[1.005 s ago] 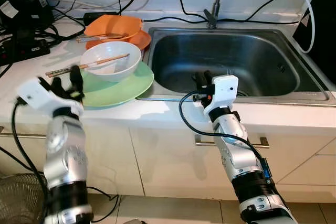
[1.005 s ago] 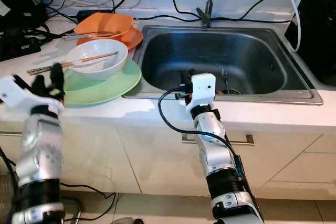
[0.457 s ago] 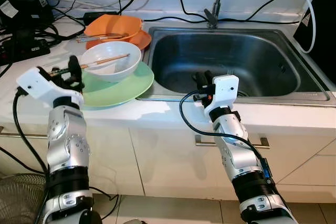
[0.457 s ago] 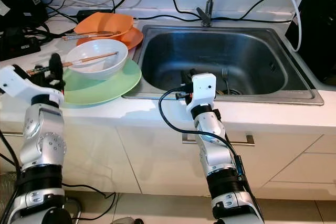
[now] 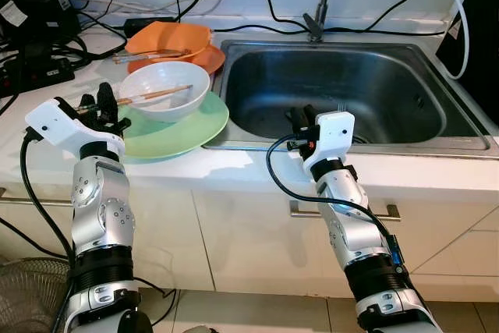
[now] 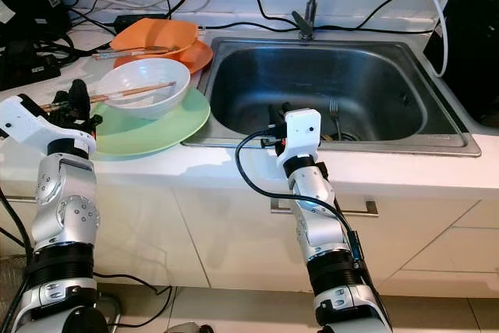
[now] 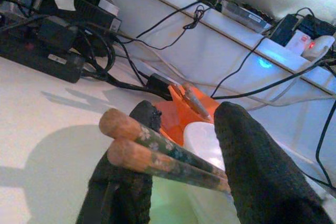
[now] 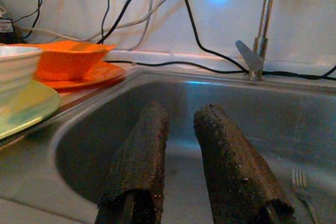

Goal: Kitchen organization

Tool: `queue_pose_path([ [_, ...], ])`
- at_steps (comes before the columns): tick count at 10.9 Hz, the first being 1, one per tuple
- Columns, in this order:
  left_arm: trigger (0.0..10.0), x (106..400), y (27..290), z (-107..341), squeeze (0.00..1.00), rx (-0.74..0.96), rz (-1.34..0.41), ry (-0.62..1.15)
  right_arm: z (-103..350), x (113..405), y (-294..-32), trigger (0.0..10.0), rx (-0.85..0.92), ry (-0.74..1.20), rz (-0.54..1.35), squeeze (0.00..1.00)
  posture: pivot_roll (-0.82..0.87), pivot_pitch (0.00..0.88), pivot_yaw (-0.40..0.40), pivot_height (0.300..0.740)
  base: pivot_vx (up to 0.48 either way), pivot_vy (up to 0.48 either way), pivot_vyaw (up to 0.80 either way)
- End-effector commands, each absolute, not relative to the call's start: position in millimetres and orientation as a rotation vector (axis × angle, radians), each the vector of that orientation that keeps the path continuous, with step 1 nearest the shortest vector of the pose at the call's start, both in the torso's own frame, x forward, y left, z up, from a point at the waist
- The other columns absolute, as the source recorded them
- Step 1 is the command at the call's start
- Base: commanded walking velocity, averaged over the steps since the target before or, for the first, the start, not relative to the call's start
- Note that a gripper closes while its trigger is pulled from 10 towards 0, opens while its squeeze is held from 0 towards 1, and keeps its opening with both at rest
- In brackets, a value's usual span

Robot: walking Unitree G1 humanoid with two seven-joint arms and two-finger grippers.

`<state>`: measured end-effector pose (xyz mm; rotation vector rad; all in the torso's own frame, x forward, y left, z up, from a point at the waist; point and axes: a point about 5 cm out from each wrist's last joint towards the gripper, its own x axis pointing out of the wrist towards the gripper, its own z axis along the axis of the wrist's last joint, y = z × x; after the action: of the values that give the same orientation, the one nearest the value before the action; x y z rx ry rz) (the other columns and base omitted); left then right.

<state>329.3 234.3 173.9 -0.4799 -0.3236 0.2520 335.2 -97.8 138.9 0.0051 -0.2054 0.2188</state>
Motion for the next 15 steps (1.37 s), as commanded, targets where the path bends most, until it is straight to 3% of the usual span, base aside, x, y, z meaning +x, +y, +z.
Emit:
queue_pose_path([
  [1, 0.0, 332, 232, 181, 0.0, -0.491, 0.24, -0.347, 139, 337, -97, 10.0, 0.009, -0.207, 0.221, 0.0, 0.13, 0.0, 0.033, 0.74, 0.0, 0.0, 0.0],
  [7, 0.0, 335, 222, 217, 0.0, -0.58, 0.158, -0.461, 140, 338, -96, 10.0, 0.01, -0.21, 0.223, 0.0, 0.13, 0.0, 0.031, 0.74, 0.0, 0.0, 0.0],
  [12, 0.0, 330, 193, 261, 0.0, -0.756, -0.074, -0.549, 141, 338, -94, 10.0, 0.013, -0.214, 0.23, 0.0, 0.13, 0.0, 0.037, 0.74, 0.0, 0.0, 0.0],
  [14, 0.0, 328, 168, 268, 0.0, -0.824, -0.204, -0.539, 144, 339, -94, 10.0, 0.013, -0.231, 0.224, 0.0, 0.12, 0.0, 0.043, 0.74, 0.0, 0.0, 0.0],
  [15, 1.4, 329, 157, 265, 0.0, -0.833, -0.249, -0.508, 146, 339, -94, 10.0, 0.01, -0.237, 0.226, 0.0, 0.12, 0.0, 0.043, 0.74, 0.0, 0.0, 0.0],
])
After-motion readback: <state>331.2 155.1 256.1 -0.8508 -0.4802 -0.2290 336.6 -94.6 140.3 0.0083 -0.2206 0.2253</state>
